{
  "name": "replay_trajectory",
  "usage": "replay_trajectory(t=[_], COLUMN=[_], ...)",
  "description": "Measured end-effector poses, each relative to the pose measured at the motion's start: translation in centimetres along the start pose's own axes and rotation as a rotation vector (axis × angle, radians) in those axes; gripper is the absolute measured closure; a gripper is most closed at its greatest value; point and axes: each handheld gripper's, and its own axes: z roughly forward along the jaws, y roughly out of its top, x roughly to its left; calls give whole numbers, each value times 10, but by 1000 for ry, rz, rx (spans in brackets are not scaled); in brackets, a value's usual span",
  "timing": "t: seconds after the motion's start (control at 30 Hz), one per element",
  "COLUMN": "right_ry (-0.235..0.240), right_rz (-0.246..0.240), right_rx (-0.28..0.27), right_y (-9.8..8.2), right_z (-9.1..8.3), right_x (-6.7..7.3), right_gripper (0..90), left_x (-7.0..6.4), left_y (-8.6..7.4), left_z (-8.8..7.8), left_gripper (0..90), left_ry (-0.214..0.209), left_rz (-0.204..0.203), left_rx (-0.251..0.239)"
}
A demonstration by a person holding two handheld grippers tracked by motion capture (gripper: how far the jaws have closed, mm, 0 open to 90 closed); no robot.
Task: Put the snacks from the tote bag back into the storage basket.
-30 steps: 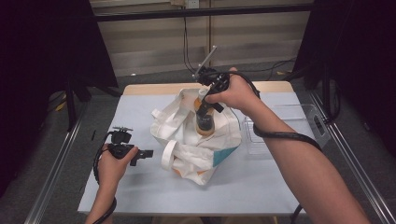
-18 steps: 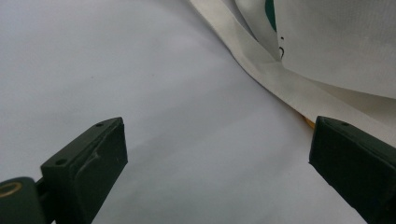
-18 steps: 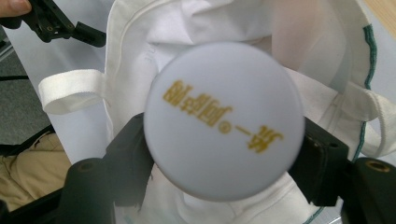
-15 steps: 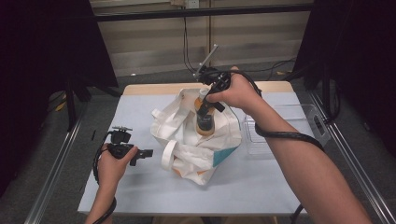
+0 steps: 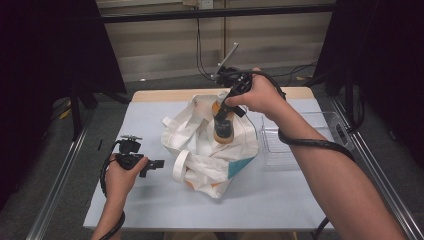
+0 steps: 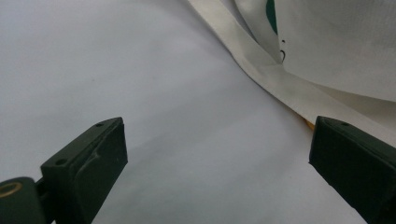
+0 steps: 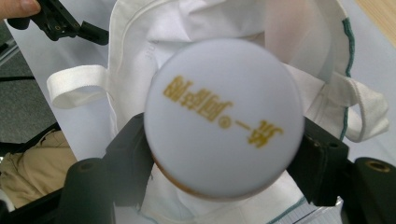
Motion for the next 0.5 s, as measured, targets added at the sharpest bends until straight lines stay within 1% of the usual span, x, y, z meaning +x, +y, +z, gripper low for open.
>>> replay_trajectory(t=[0.03, 0.07, 0.17, 0.23, 0.27, 0.33, 0.37, 0.4, 0.47, 0.5], right_ry=[3, 2, 0, -1, 1, -5, -3, -4, -5, -6], right_rz=[8, 6, 4, 5, 9, 4, 10, 12, 9, 11], right_rx=[8, 7, 11, 16, 21, 17, 19, 23, 30, 28], right_y=[0, -1, -2, -3, -3, -4, -5, -5, -6, -7], right_z=[-1, -2, -4, -7, -7, -10, -11, -12, -14, -15], right_x=[0, -1, -2, -3, -4, -5, -5, -5, -6, -7], right_gripper=[303, 303, 303, 303, 303, 303, 303, 303, 303, 303], left_x=[0, 1, 1, 0, 0, 0, 0, 0, 0, 1], left_y=[0, 0, 0, 0, 0, 0, 0, 0, -1, 0], left_z=[0, -1, -1, -1, 0, 0, -1, 0, -1, -1], left_gripper=[42, 42, 41, 42, 41, 42, 42, 42, 42, 42], left_ry=[0, 4, -2, 3, 3, 4, 3, 4, 4, 3], left_rz=[0, 9, 10, 8, -3, -2, 9, -2, 6, 16], left_rx=[0, 3, 6, 7, 0, 0, 8, 0, 6, 15])
